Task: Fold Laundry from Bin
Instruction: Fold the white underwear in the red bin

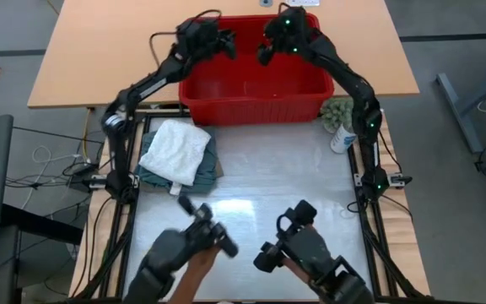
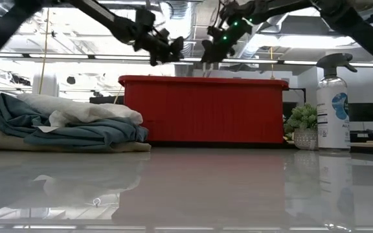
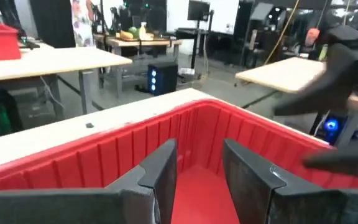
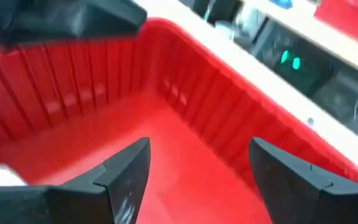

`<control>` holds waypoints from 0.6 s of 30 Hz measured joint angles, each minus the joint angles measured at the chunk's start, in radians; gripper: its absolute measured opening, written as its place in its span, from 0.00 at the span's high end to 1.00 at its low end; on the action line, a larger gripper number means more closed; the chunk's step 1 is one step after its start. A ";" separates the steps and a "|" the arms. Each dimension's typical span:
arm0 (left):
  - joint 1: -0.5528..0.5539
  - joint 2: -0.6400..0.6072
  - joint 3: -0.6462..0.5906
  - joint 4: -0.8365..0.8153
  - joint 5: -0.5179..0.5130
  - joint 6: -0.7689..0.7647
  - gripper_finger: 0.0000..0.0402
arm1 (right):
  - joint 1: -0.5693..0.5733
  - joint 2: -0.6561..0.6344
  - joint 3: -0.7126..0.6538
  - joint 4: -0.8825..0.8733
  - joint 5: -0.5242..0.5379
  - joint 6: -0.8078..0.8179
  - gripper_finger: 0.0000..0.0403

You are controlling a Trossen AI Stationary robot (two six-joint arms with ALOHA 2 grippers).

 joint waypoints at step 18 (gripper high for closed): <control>0.031 0.361 0.442 -0.351 0.266 -0.056 0.71 | 0.049 0.009 -0.007 -0.681 -0.114 -0.287 0.27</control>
